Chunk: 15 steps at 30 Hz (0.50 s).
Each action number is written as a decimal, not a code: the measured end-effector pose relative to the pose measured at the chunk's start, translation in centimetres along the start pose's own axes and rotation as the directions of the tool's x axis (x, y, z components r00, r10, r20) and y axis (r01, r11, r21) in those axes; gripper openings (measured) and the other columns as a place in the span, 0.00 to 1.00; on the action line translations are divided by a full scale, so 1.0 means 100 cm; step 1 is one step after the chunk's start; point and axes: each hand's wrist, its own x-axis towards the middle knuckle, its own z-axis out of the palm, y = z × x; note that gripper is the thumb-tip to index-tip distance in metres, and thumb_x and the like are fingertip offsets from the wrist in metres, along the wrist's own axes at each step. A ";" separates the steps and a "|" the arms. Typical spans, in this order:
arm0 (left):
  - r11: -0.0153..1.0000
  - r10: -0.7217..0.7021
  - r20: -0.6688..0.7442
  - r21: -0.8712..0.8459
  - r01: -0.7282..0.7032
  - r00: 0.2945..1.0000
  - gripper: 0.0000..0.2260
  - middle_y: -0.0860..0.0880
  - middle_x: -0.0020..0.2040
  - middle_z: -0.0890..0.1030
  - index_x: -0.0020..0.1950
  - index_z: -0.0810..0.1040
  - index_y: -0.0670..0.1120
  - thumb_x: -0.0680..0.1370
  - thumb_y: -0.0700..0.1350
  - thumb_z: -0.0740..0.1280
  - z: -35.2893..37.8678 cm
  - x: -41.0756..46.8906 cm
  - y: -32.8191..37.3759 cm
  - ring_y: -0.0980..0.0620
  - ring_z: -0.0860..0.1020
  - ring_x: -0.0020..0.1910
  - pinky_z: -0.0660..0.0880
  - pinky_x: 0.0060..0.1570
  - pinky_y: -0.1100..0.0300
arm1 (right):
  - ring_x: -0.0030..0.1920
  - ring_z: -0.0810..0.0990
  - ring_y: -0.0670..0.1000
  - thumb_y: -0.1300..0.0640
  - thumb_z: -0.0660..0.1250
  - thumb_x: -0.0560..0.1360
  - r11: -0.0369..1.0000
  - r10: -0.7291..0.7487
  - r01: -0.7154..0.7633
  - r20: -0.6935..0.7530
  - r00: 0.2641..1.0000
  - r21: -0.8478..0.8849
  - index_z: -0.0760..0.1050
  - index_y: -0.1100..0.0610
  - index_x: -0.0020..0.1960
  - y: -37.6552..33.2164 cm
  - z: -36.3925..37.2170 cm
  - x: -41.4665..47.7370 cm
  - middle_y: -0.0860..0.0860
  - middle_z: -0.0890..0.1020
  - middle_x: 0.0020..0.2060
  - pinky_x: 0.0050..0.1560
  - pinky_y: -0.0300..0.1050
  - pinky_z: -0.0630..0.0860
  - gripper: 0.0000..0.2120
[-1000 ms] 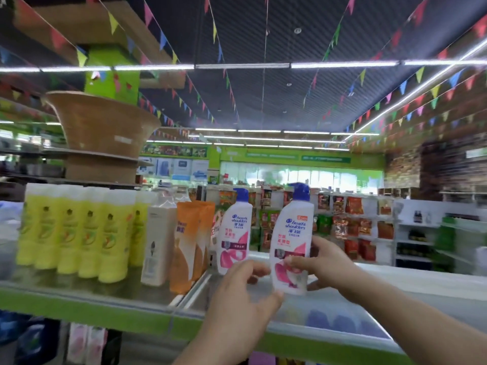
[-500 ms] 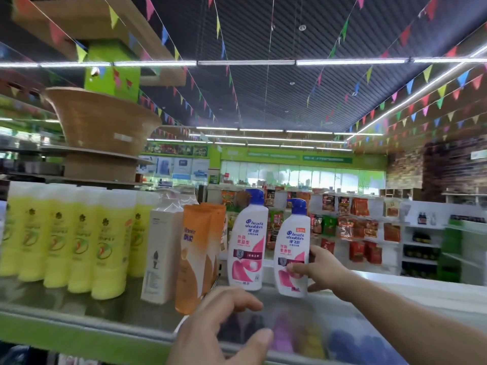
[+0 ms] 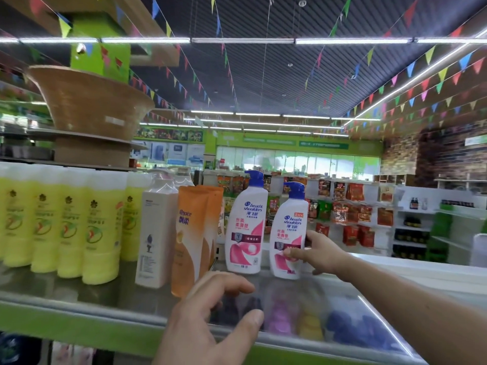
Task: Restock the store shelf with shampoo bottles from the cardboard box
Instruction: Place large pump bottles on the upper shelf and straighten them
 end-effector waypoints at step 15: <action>1.000 -0.003 0.001 0.030 0.003 1.000 0.17 0.62 0.52 0.79 0.51 0.78 0.65 0.63 0.63 0.67 -0.007 -0.021 0.007 0.62 0.77 0.55 0.75 0.52 0.63 | 0.50 0.82 0.51 0.48 0.73 0.75 0.996 0.065 -0.064 0.016 0.998 -0.069 0.72 0.50 0.65 0.001 -0.005 -0.005 0.46 0.82 0.51 0.43 0.51 0.82 0.21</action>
